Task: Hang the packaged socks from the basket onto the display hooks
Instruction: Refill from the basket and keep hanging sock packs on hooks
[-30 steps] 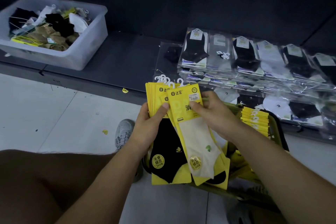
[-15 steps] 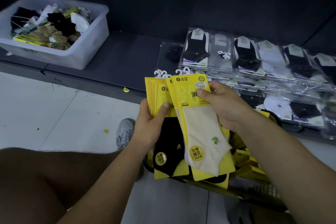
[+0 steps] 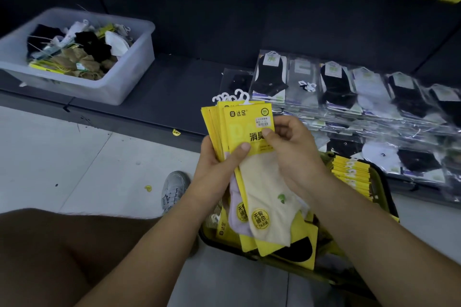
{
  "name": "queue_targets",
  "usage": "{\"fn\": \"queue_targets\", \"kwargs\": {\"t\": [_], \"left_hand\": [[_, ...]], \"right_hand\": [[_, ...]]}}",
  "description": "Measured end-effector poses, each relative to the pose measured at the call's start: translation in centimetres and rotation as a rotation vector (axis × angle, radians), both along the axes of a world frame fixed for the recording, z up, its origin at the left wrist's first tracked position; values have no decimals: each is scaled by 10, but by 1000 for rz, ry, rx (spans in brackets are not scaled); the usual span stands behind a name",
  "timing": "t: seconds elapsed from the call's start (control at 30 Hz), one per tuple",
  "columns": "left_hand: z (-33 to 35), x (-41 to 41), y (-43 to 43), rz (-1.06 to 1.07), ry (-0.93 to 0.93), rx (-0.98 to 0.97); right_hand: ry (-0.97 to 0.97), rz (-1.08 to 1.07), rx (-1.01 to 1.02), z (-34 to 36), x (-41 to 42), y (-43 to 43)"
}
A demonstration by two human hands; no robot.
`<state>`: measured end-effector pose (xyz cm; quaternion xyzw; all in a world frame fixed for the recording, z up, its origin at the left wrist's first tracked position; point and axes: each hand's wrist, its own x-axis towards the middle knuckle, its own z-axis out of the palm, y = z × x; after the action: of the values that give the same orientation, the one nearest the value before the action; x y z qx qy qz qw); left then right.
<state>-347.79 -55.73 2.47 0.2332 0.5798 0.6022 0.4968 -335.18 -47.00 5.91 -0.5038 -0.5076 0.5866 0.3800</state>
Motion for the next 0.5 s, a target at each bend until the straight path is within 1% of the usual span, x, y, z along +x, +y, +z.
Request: {"fn": "queue_targets", "kwargs": {"t": [0.1, 0.17, 0.23, 0.37, 0.43, 0.5], "left_hand": [[33, -15, 13, -3, 66, 94], [63, -26, 25, -38, 108, 157], [95, -39, 38, -67, 155, 205], [161, -63, 63, -56, 203, 322], [187, -69, 74, -35, 227, 381], [202, -72, 84, -1, 207, 435]], "right_hand": [[205, 2, -90, 37, 1, 23], [264, 42, -83, 67, 1, 38], [225, 95, 39, 99, 0, 51], [172, 160, 365, 169, -11, 69], [158, 163, 452, 196, -20, 75], [157, 151, 500, 217, -28, 83]]}}
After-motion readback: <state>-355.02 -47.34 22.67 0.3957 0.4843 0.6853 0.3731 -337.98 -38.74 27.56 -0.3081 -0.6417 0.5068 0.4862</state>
